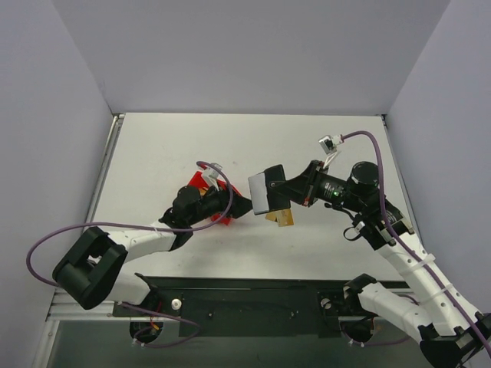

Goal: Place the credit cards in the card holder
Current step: Reset both arms

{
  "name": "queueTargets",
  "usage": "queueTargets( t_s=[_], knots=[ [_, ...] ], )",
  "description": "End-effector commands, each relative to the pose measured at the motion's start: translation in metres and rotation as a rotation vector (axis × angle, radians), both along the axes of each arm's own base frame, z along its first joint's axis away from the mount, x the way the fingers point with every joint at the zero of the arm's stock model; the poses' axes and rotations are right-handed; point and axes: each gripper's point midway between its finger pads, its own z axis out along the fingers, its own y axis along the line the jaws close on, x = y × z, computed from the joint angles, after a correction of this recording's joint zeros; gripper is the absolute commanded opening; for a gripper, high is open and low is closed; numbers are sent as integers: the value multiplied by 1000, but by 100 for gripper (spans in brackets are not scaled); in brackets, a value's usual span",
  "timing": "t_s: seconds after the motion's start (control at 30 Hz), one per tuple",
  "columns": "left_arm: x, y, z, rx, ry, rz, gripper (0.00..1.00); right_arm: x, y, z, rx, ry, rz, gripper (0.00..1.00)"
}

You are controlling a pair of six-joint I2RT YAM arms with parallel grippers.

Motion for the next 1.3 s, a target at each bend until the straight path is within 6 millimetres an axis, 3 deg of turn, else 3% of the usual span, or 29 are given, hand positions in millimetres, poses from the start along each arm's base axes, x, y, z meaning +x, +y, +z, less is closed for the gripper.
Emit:
queueTargets(
  t_s=[0.0,0.3,0.53,0.67,0.7,0.8,0.83,1.0,1.27],
  knots=[
    [-4,-18,37,-108,-85,-67,70,-8,7,34,96,-82,63,0],
    [-29,-37,60,-230,-114,-196,70,-2,9,14,71,-32,52,0],
    [-33,-30,75,-255,-162,-181,70,7,0,-14,-20,20,-21,0],
    [-34,-23,77,-212,-181,-153,70,9,-10,-41,-101,79,-80,2],
    [-34,-22,69,-183,-158,-148,70,10,-10,-47,-110,93,-83,2],
    [-36,-14,70,-134,-182,-115,70,9,-6,-68,-120,153,-73,2],
    [-39,-13,61,-98,-159,-115,70,12,-2,-68,-108,137,-69,2],
    [-46,-3,54,-37,-167,-89,70,7,16,-94,-136,174,-33,5],
    [-61,-11,15,59,-108,-113,70,6,44,-123,-96,223,36,6]
  ],
)
